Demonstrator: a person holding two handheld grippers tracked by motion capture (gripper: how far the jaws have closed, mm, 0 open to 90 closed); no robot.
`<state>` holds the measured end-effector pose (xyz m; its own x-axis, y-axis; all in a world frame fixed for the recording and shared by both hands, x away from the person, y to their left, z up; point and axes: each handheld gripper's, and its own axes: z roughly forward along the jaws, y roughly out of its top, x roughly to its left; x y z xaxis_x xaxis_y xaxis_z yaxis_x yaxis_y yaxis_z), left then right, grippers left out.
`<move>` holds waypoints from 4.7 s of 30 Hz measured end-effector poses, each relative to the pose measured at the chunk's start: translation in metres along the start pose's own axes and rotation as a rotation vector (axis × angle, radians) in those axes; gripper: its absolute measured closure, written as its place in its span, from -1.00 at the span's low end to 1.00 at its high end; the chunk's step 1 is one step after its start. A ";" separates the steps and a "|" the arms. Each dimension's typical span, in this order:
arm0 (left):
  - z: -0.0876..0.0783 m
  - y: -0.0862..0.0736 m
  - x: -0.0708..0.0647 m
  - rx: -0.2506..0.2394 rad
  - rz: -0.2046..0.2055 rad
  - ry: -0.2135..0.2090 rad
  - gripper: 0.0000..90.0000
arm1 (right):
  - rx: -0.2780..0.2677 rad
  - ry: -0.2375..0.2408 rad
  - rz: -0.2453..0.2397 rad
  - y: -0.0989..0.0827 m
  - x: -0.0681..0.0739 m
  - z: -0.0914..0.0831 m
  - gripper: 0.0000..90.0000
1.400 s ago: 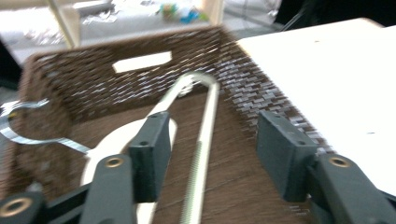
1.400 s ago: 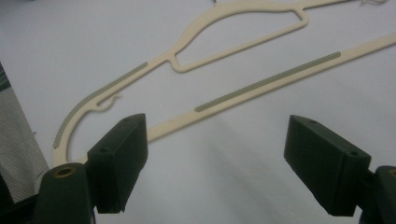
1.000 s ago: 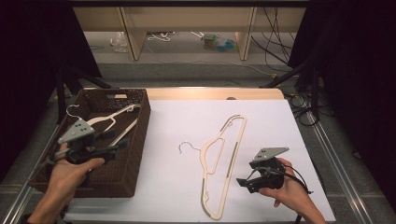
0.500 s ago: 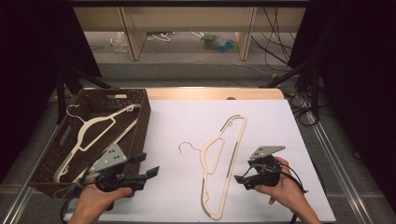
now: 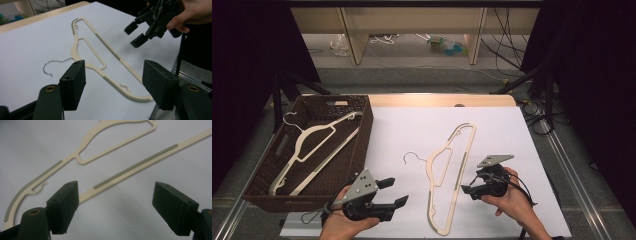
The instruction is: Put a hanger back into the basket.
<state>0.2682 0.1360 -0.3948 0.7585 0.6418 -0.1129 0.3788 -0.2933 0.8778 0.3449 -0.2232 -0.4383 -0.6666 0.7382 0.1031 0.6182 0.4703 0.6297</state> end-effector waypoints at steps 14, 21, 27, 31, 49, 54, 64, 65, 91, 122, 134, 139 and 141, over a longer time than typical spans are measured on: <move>0.023 -0.023 0.010 0.025 0.020 -0.033 -0.36 | 0.024 -0.014 -0.001 0.001 0.003 0.010 -0.52; 0.026 -0.030 0.012 0.024 -0.001 -0.041 -0.45 | 0.053 -0.038 0.002 0.005 0.000 0.015 -0.52; 0.028 -0.035 0.019 0.040 0.014 -0.027 -0.47 | 0.066 -0.064 0.013 0.012 0.001 0.027 -0.48; 0.027 -0.035 0.020 0.031 0.001 -0.029 -0.47 | 0.102 -0.082 -0.009 0.018 -0.001 0.038 -0.49; 0.030 -0.038 0.020 0.049 0.016 -0.042 -0.48 | 0.244 -0.168 0.021 0.039 0.000 0.069 -0.33; 0.031 -0.039 0.021 0.051 0.015 -0.053 -0.47 | 0.259 -0.169 0.013 0.040 -0.002 0.071 -0.34; 0.030 -0.040 0.021 0.049 0.005 -0.038 -0.47 | 0.358 -0.150 0.020 0.040 -0.002 0.064 -0.22; 0.031 -0.040 0.021 0.050 0.002 -0.037 -0.47 | 0.364 -0.150 0.022 0.040 -0.002 0.064 -0.21; 0.022 -0.042 0.022 0.039 0.004 -0.024 -0.43 | 0.495 -0.062 -0.075 0.036 -0.031 0.047 0.70; 0.029 -0.043 0.019 0.065 0.029 -0.047 -0.41 | 0.584 -0.069 -0.192 0.043 -0.024 0.050 0.76; 0.045 -0.046 0.008 0.101 0.086 -0.071 -0.41 | 0.586 -0.007 -0.268 0.047 -0.012 0.047 0.76; 0.065 -0.045 -0.005 0.135 0.218 -0.101 -0.41 | 0.555 -0.030 -0.309 0.058 -0.003 0.034 0.76; 0.071 -0.045 -0.007 0.156 0.259 -0.107 -0.40 | 0.560 -0.037 -0.329 0.062 0.001 0.030 0.76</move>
<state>0.2832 0.0947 -0.4669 0.8886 0.4560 0.0499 0.2362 -0.5480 0.8024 0.3945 -0.1792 -0.4222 -0.8495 0.5241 -0.0596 0.5145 0.8482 0.1257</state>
